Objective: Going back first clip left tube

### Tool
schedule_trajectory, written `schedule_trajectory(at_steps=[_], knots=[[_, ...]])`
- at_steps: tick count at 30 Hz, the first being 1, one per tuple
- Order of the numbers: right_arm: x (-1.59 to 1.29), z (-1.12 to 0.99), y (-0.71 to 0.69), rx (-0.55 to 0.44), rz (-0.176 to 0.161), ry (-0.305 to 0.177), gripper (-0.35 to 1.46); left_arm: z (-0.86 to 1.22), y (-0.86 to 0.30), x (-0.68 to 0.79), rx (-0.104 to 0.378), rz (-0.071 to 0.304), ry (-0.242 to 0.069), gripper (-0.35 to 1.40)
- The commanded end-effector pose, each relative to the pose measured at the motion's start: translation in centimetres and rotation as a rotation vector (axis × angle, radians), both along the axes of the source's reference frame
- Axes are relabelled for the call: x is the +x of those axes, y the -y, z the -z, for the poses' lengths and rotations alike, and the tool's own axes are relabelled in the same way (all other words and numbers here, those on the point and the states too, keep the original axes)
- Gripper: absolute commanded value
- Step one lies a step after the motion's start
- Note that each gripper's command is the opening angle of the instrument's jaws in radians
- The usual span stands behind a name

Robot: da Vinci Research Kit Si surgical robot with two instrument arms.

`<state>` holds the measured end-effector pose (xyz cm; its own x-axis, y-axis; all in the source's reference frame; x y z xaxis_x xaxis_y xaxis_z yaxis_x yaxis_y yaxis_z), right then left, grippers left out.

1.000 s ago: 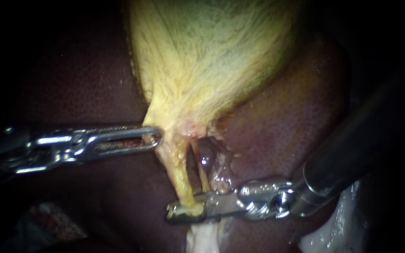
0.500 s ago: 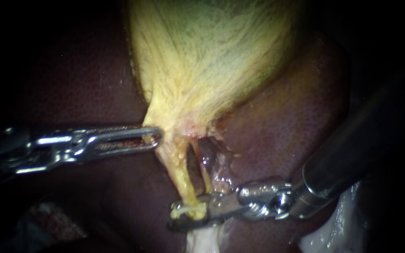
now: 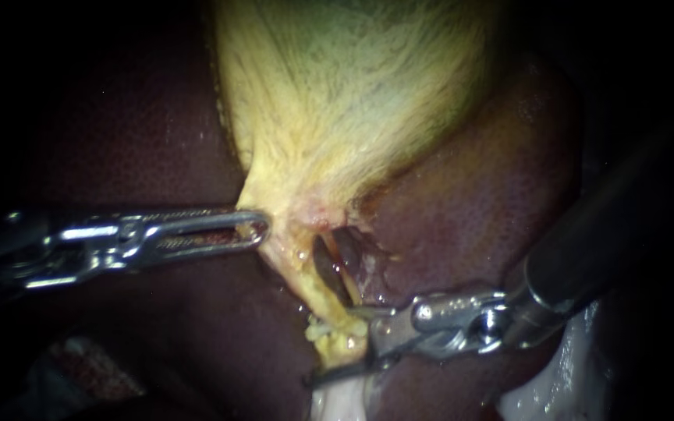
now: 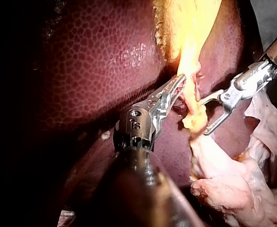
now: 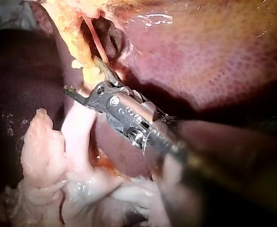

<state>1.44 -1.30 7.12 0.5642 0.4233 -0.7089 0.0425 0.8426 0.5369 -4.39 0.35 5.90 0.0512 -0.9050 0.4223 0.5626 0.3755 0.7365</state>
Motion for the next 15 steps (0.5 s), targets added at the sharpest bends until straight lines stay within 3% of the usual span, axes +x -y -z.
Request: schedule_trajectory(at_steps=[1,11,15], knots=[[-0.02,0.02,-0.01,-0.006,0.000,-0.001,0.60,0.00,0.00,0.00,0.000,-0.001,0.000,-0.35],[-0.30,0.15,-0.09,-0.024,0.007,-0.008,0.60,0.00,0.00,0.02,0.000,-0.001,0.001,-0.35],[-0.53,0.32,-0.22,-0.037,-0.009,-0.004,0.60,0.00,0.00,0.02,0.000,-0.002,0.001,-0.35]])
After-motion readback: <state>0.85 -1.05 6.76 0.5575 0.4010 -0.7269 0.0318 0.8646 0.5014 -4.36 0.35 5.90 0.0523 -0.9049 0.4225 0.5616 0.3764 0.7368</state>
